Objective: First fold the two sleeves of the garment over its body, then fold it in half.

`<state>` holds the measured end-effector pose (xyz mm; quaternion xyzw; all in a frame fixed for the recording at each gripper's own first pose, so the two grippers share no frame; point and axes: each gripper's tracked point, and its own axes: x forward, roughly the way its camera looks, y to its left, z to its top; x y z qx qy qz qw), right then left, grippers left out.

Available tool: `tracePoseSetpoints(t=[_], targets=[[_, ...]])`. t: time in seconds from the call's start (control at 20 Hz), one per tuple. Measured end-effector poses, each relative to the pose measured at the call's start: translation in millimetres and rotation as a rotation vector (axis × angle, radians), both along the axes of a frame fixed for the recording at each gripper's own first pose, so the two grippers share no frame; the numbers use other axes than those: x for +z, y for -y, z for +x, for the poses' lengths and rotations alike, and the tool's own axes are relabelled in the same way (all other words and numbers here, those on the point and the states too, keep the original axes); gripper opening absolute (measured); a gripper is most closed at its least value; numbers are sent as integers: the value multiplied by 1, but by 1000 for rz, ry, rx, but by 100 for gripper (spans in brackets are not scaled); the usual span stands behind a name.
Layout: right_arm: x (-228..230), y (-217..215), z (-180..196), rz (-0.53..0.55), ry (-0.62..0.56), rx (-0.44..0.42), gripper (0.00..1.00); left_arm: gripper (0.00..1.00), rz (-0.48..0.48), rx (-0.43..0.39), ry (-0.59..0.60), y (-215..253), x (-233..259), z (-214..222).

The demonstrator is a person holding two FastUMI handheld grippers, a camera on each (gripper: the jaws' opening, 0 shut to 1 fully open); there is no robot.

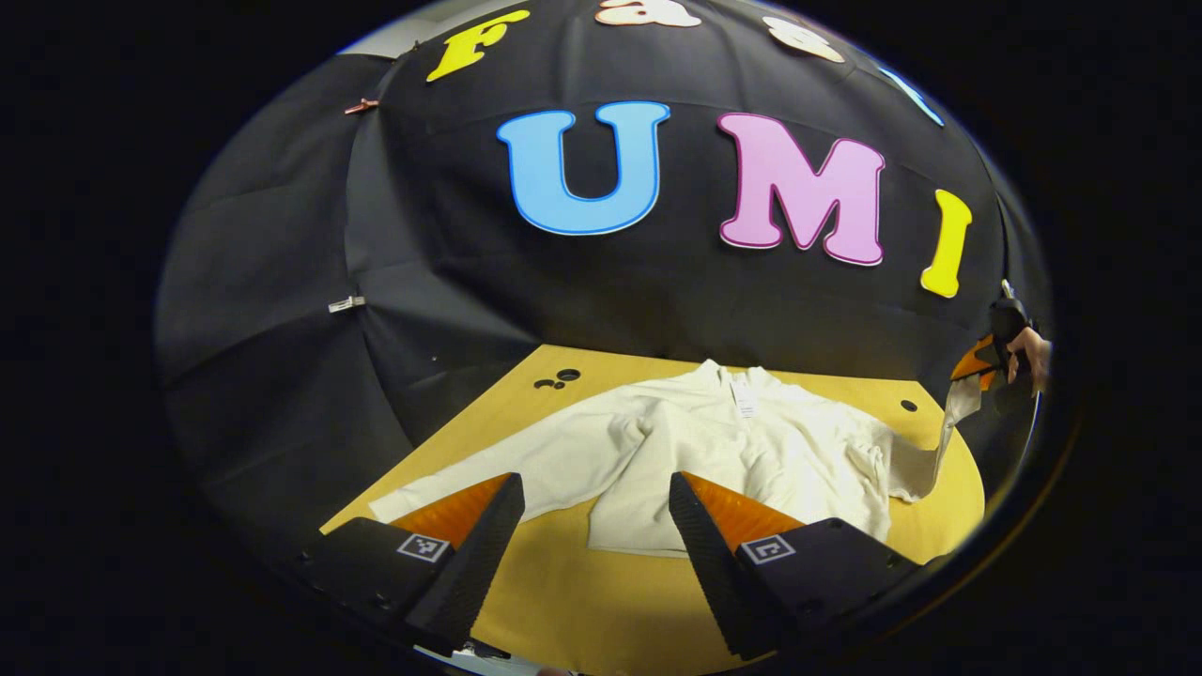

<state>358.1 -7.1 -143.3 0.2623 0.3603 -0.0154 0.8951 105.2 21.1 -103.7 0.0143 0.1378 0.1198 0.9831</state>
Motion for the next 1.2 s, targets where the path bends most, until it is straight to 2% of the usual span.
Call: tracePoseSetpoints(t=[0.15, 0.35, 0.6, 0.8, 1.2], targets=[[7, -58, 11, -10, 19, 69, 7, 97, -15, 21, 1, -26, -4, -6], [15, -138, 16, -72, 56, 203, 7, 97, -37, 56, -2, -59, -11, -14], [13, -229, 18, -109, 78, 317, 7, 97, -56, 84, -8, -96, -21, -21], [-6, -298, 11, -164, 75, 422, 7, 97, -65, 108, 3, -125, -22, -22], [-87, -437, -23, -250, 35, 656, 7, 97, -73, 167, 26, -176, -24, -25]])
